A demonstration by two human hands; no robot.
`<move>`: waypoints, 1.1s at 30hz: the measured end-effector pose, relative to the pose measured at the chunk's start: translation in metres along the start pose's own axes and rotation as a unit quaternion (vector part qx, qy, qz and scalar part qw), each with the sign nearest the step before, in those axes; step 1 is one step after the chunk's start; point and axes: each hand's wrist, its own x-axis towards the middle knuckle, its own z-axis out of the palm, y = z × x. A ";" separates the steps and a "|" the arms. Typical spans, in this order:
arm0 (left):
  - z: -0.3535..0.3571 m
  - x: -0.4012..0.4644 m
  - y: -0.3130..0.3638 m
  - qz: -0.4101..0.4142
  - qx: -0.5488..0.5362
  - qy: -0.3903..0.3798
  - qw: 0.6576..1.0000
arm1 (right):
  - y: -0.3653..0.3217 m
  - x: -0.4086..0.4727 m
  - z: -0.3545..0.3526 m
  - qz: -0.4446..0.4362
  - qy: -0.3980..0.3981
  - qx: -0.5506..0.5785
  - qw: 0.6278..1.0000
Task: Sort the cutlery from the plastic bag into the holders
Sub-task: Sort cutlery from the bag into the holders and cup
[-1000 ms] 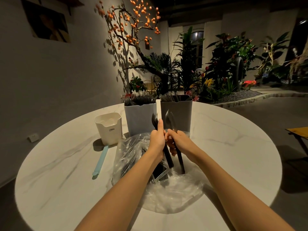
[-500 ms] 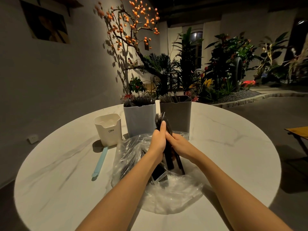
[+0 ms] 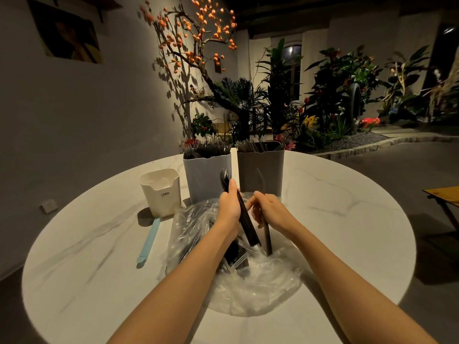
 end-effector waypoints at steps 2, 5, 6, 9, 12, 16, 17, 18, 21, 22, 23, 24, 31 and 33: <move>0.000 -0.002 0.003 0.001 -0.034 -0.012 0.999 | 0.002 0.004 -0.001 -0.001 0.029 -0.002 1.000; 0.001 -0.002 0.004 0.004 -0.037 -0.025 0.999 | 0.000 0.006 -0.002 -0.003 0.054 -0.018 0.998; 0.001 -0.002 0.005 0.004 -0.036 -0.027 0.999 | -0.001 0.008 -0.003 -0.004 0.062 -0.026 0.998; 0.004 0.003 0.007 -0.007 -0.042 -0.031 0.999 | -0.004 0.015 -0.005 -0.003 0.078 -0.048 0.996; 0.005 0.007 0.010 -0.021 -0.038 -0.041 0.998 | -0.011 0.021 -0.007 -0.001 0.075 -0.047 0.996; 0.009 0.011 0.021 -0.001 0.000 -0.050 0.999 | -0.025 0.028 -0.010 0.001 0.062 -0.037 0.997; 0.010 0.012 0.025 0.000 0.000 -0.051 0.999 | -0.029 0.030 -0.012 0.001 0.061 -0.032 0.998; 0.011 0.012 0.029 0.001 -0.002 -0.055 0.998 | -0.032 0.032 -0.013 0.000 0.063 -0.030 0.998; 0.011 0.016 0.039 0.019 0.033 -0.068 0.997 | -0.045 0.039 -0.019 -0.013 0.080 -0.037 0.996; 0.011 0.016 0.042 0.026 0.045 -0.068 0.996 | -0.050 0.041 -0.021 -0.018 0.086 -0.042 0.995; 0.011 0.017 0.046 0.031 0.051 -0.067 0.996 | -0.055 0.043 -0.023 -0.024 0.091 -0.047 0.994; 0.011 0.019 0.049 0.032 0.051 -0.067 0.996 | -0.059 0.045 -0.025 -0.029 0.094 -0.049 0.994; 0.010 0.031 0.069 0.057 0.047 -0.042 0.996 | -0.082 0.061 -0.032 -0.043 0.129 0.026 0.990; 0.010 0.035 0.073 0.054 0.049 -0.031 0.997 | -0.087 0.065 -0.033 -0.042 0.139 0.048 0.988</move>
